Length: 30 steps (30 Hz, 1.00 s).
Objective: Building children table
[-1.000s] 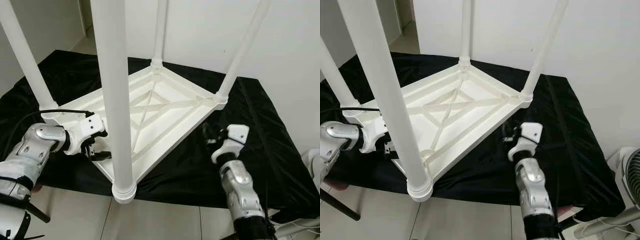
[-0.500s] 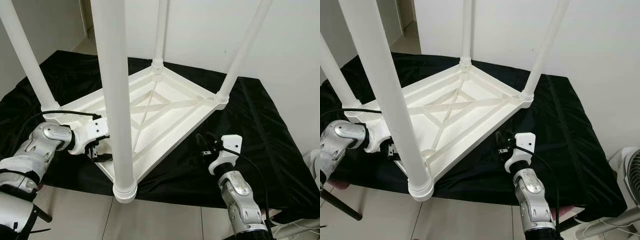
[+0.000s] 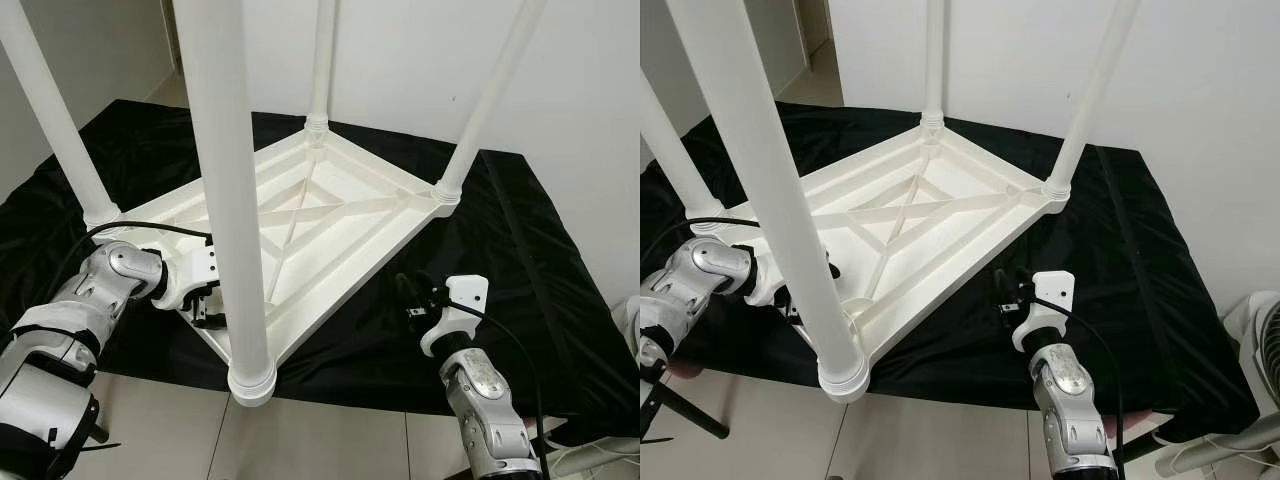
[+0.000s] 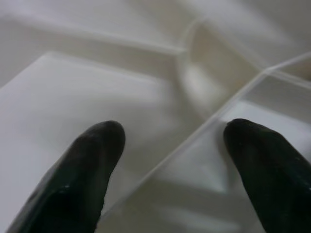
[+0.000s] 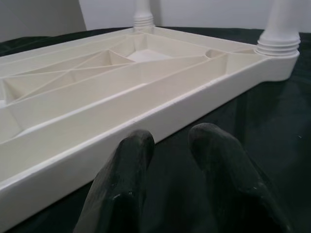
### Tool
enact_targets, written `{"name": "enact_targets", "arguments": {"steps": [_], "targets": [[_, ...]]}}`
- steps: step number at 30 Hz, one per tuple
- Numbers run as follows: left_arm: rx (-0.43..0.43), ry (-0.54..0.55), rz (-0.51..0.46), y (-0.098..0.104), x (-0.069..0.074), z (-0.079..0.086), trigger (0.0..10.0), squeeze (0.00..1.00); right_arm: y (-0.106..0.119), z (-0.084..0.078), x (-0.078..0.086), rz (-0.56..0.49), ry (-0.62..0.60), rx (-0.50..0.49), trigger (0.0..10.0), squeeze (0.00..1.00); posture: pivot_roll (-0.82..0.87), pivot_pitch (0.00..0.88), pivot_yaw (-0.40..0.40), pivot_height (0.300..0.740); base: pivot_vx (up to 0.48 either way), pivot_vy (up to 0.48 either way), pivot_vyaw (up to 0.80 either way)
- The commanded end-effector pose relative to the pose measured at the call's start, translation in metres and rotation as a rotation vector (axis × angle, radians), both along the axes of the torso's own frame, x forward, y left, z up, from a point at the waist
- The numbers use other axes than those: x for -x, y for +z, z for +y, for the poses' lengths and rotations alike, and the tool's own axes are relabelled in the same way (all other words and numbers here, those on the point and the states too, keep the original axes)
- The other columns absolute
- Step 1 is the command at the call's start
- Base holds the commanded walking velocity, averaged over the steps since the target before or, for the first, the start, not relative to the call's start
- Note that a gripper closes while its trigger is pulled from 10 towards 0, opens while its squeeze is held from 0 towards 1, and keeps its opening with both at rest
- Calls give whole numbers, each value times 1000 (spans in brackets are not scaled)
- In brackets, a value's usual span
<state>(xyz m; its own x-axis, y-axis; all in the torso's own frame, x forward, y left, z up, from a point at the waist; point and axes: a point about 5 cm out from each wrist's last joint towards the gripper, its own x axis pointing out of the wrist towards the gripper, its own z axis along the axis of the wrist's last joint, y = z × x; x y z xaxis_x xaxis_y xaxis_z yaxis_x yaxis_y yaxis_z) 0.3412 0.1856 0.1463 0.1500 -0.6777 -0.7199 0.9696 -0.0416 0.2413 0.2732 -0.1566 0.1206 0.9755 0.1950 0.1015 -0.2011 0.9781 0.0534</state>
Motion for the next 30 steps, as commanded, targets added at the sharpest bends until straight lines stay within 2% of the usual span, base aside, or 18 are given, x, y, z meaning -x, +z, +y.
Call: {"name": "enact_targets", "arguments": {"steps": [1, 2, 4, 5, 17, 20, 26, 27, 29, 30], "targets": [[-51, -65, 105, -15, 9, 0, 745, 0, -1, -4, 3, 15, -9, 18, 10000, 0, -107, 65, -16, 740, 0, 0, 0], [-48, -66, 108, -15, 9, 0, 1647, 0, -2, -5, 4, 18, -13, 19, 10000, 0, -108, 68, -15, 740, 0, 0, 0], [-46, -65, 109, -14, 9, -1, 1647, 0, -2, -5, 4, 19, -15, 19, 10000, 0, -108, 68, -15, 740, 0, 0, 0], [-40, -67, 112, -14, 9, -1, 0, 0, -2, -6, 5, 20, -19, 19, 10000, 0, -109, 75, -14, 740, 0, 0, 0], [79, 5, 82, -5, 1, -5, 0, 0, -1, -5, 5, 26, -35, 9, 10000, 0, -107, 90, -9, 740, 0, 0, 0], [251, 111, -36, 9, -13, -26, 0, 0, 1, -6, 3, 23, -44, 4, 10000, 0, -100, 95, -14, 740, 0, 0, 0], [350, 226, -112, 13, -23, -41, 0, 0, 3, -6, 1, 16, -49, 2, 10000, 0, -101, 96, -7, 740, 0, 0, 0], [373, 265, -136, 13, -25, -45, 706, 0, 3, -6, 1, 15, -51, 2, 10000, 0, -101, 95, -9, 740, 0, 0, 0], [401, 307, -159, 15, -28, -51, 1059, 0, 4, -6, 1, 14, -53, 3, 10000, 0, -102, 95, -10, 740, 0, 0, 0], [429, 340, -181, 16, -30, -57, 1882, 0, 4, -6, 1, 13, -54, 0, 10000, 0, -98, 99, -9, 740, 0, 0, 0]]}}
